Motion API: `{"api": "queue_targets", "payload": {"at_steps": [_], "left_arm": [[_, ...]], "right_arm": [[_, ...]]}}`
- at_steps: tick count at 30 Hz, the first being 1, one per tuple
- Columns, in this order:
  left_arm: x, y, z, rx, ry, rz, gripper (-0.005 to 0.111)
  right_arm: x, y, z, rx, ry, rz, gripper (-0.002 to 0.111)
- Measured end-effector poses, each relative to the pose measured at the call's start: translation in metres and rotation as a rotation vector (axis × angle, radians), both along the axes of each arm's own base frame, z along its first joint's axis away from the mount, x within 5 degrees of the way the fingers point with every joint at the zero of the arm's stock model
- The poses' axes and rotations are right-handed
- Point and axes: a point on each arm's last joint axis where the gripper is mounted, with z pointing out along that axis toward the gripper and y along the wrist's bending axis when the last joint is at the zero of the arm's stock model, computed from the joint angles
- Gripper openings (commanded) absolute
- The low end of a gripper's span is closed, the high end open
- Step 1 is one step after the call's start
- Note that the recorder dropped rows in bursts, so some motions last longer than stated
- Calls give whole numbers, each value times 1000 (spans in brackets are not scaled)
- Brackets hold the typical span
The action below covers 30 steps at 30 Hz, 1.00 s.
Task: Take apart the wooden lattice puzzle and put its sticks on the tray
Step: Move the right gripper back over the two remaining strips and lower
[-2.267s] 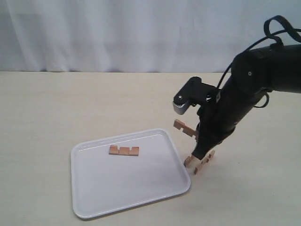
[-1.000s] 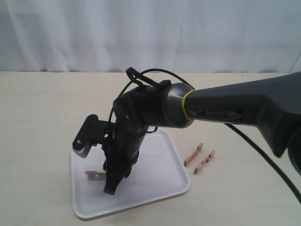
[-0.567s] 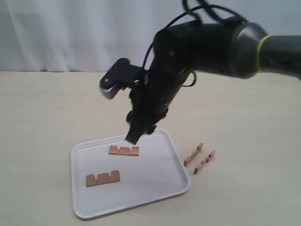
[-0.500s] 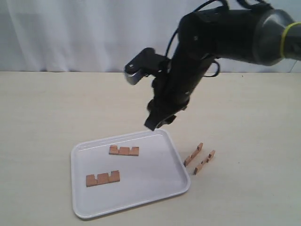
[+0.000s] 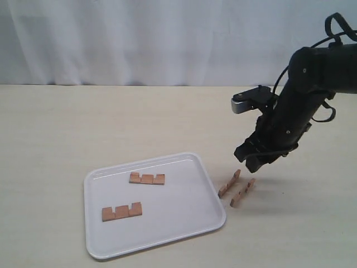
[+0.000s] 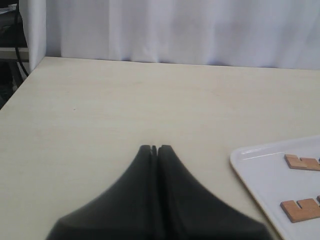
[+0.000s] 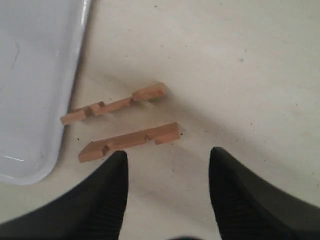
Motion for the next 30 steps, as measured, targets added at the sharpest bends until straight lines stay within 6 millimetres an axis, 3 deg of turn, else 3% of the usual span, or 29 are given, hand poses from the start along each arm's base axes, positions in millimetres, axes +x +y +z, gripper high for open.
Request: {"api": "queue_targets", "payload": {"at_steps": [12,30], "left_arm": [[0,0,0,0,0,0,0],[0,0,0,0,0,0,0]], "right_arm": [[-10,-7,-23,43,9,-254,48],[-10,-5,-52,89,-15,-352,48]]}}
